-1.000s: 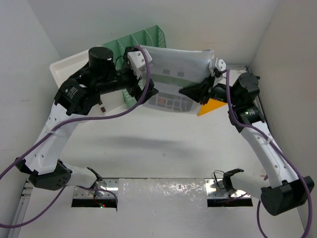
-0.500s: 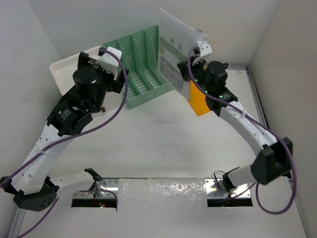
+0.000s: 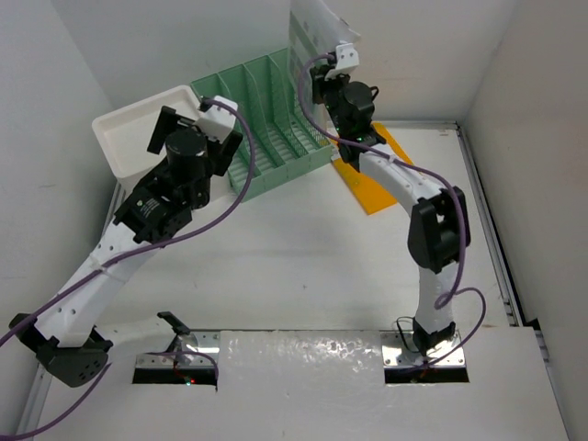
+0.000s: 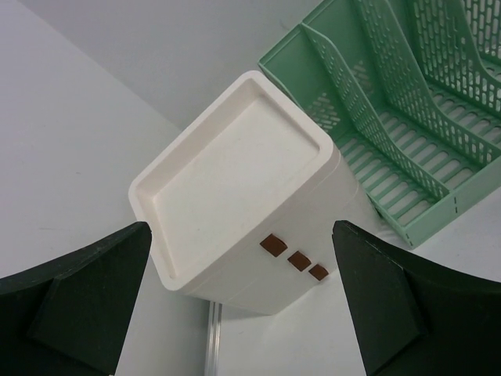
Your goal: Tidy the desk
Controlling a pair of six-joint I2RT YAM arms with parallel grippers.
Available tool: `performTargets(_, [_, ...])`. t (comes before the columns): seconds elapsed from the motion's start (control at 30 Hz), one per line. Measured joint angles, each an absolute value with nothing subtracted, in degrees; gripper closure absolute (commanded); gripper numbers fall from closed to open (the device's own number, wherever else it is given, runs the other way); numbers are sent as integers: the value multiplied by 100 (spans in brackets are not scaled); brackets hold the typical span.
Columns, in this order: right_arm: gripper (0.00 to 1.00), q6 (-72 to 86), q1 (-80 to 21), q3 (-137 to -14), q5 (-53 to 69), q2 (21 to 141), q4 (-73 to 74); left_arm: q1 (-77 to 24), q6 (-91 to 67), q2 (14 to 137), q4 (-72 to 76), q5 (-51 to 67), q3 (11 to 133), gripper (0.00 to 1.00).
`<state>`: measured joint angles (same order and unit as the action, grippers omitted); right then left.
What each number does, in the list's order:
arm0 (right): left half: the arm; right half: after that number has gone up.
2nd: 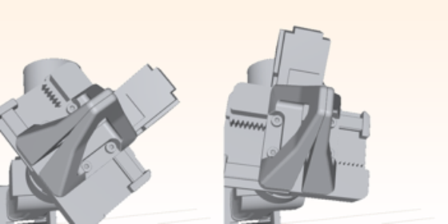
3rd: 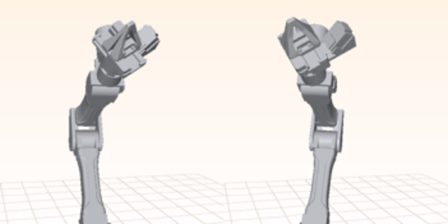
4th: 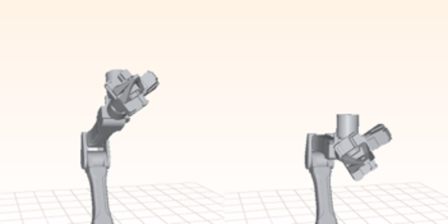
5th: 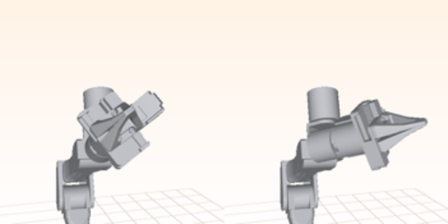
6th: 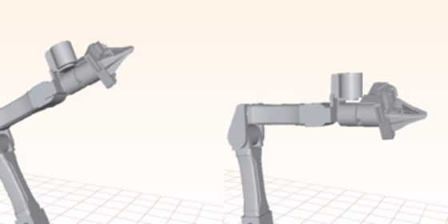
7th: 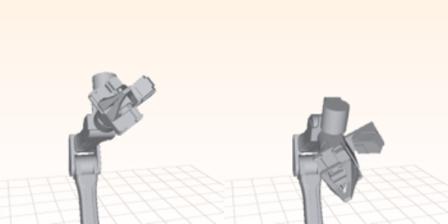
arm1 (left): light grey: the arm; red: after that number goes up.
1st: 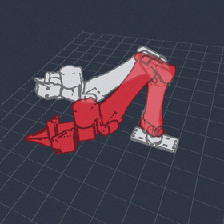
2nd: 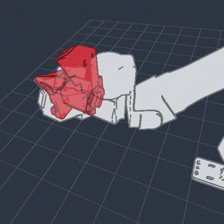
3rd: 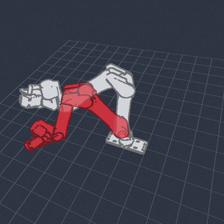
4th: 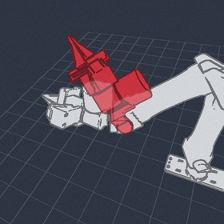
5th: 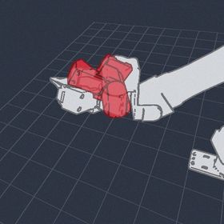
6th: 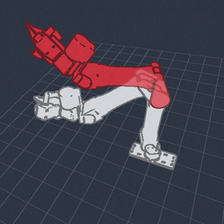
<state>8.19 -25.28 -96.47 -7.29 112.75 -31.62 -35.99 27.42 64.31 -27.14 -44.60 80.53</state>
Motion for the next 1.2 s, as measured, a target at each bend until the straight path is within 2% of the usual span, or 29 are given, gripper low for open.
performTargets(0.27, [100, 545, -2528, -10580, -707, 12658, -4014, -3599, 2823, 6573, -2663, -4600, 8055, 0])
performTargets(0.77, [99, 454, -2528, -10538, -593, 14049, -5454, -3588, 2832, 6869, -2676, -4635, 8055, 0])
performTargets(0.8, [95, 449, -2528, -10486, -635, 14051, -5511, -3588, 2832, 6871, -2679, -4633, 8055, 1])
performTargets(0.83, [77, 445, -2528, -10442, -676, 14049, -5575, -3588, 2832, 6871, -2676, -4633, 8055, 0])
performTargets(0.93, [49, 423, -2530, -10318, -762, 14038, -5614, -3586, 2834, 6871, -2679, -4630, 8055, 0])
performTargets(1.2, [49, 340, -2521, -10073, -626, 13714, -4687, -3555, 2849, 6871, -2679, -4609, 8055, 0])
